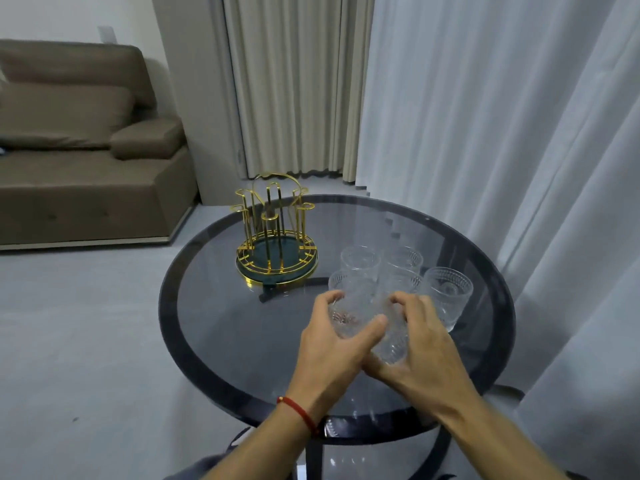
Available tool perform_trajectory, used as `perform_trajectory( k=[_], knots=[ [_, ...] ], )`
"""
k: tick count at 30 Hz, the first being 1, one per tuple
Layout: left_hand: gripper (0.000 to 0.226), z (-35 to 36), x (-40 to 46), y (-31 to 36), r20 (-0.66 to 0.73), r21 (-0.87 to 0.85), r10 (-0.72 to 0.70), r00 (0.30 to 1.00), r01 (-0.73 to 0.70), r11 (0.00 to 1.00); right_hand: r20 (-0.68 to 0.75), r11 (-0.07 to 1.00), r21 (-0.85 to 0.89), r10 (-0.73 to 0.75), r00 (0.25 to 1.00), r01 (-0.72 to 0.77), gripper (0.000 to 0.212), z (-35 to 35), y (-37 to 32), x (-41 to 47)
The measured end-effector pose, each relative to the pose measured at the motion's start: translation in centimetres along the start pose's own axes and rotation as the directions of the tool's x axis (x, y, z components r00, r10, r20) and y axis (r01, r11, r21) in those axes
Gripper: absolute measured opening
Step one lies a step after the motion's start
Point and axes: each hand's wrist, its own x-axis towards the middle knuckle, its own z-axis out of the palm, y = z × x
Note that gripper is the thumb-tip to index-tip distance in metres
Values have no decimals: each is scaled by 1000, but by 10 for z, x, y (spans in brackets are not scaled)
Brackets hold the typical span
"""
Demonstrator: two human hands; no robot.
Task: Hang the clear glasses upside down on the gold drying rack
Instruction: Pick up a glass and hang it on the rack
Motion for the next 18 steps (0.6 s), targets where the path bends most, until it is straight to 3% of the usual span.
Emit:
perform_trajectory(
  k=[3,6,10,12,14,16,18],
  knots=[
    [73,-15,14,10,-1,-347,-91,996,84,934,-65,975,222,1,998,13,75,-1,-18,8],
    [71,-32,31,11,49,-571,-110,993,118,812,-13,894,431,143,990,-123,64,5,-39,28],
    [56,-47,62,-1,76,-656,-58,995,94,749,71,896,390,202,977,-214,63,14,-67,73],
    [58,-57,78,-12,-53,-488,-62,997,28,872,35,916,355,186,982,-186,58,12,-76,98],
    [62,-69,91,-35,-225,-23,18,974,-24,999,-17,933,314,192,981,-177,55,4,-76,124],
    [58,-80,105,-67,-278,446,124,953,14,895,-88,924,329,236,968,-195,53,-7,-72,153],
    [62,-85,117,-89,-237,651,149,960,43,758,-166,902,377,290,943,-211,53,-16,-68,187]
  ],
)
